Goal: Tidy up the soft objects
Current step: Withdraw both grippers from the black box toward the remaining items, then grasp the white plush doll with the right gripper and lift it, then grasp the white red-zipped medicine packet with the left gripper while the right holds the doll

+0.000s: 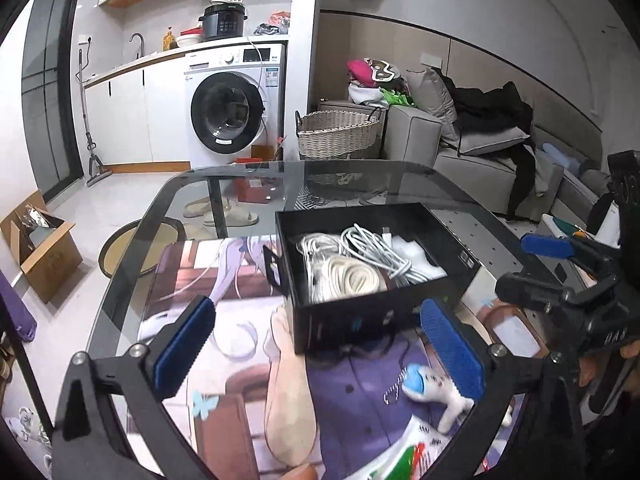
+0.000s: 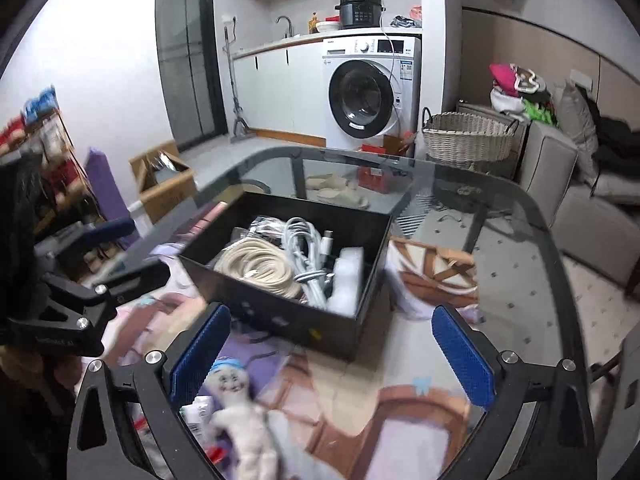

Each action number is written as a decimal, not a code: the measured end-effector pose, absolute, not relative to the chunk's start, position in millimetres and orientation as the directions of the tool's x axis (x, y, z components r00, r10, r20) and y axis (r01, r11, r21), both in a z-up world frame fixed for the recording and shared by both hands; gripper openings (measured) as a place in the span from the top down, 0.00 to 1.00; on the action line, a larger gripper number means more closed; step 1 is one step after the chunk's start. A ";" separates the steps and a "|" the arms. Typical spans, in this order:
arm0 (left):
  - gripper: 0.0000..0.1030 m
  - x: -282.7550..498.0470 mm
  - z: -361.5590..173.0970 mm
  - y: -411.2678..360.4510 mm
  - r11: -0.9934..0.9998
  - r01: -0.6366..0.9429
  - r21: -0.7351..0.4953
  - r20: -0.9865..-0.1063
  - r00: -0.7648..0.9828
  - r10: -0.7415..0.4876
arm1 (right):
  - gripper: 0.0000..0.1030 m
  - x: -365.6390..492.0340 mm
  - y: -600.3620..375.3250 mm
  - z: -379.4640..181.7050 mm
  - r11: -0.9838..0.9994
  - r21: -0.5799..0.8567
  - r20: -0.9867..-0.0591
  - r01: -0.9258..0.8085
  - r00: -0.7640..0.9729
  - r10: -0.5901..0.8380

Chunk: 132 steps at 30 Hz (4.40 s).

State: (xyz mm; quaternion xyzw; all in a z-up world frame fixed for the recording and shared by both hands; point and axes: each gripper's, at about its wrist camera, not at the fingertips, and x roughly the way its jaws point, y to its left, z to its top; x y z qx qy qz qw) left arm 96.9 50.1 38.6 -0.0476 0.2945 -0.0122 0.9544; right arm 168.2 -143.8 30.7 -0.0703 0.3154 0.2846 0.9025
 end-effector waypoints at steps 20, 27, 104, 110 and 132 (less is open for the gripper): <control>0.00 56.7 13.9 45.1 0.996 0.056 -0.075 -0.590 0.802 -0.089 | 0.00 142.8 -145.2 -5.7 0.788 0.024 -0.699 -0.615 0.554 0.453; 0.00 44.4 7.7 52.4 0.992 0.060 -0.108 -0.597 0.794 -0.113 | 0.01 131.0 -146.9 -14.6 0.761 0.014 -0.712 -0.649 0.528 0.463; 0.27 36.3 -19.6 -47.4 0.913 0.404 -0.052 -0.758 0.579 -0.300 | 0.75 110.8 -168.2 -34.6 0.717 0.034 -0.721 -0.697 0.480 0.500; 0.37 33.1 -16.3 -42.8 0.906 0.419 -0.063 -0.748 0.581 -0.320 | 0.75 110.9 -162.1 -36.9 0.713 0.026 -0.727 -0.701 0.476 0.494; 0.42 39.6 8.9 -12.6 0.930 0.321 -0.179 -0.663 0.658 -0.355 | 0.75 103.1 -161.3 -22.7 0.714 0.018 -0.703 -0.700 0.499 0.507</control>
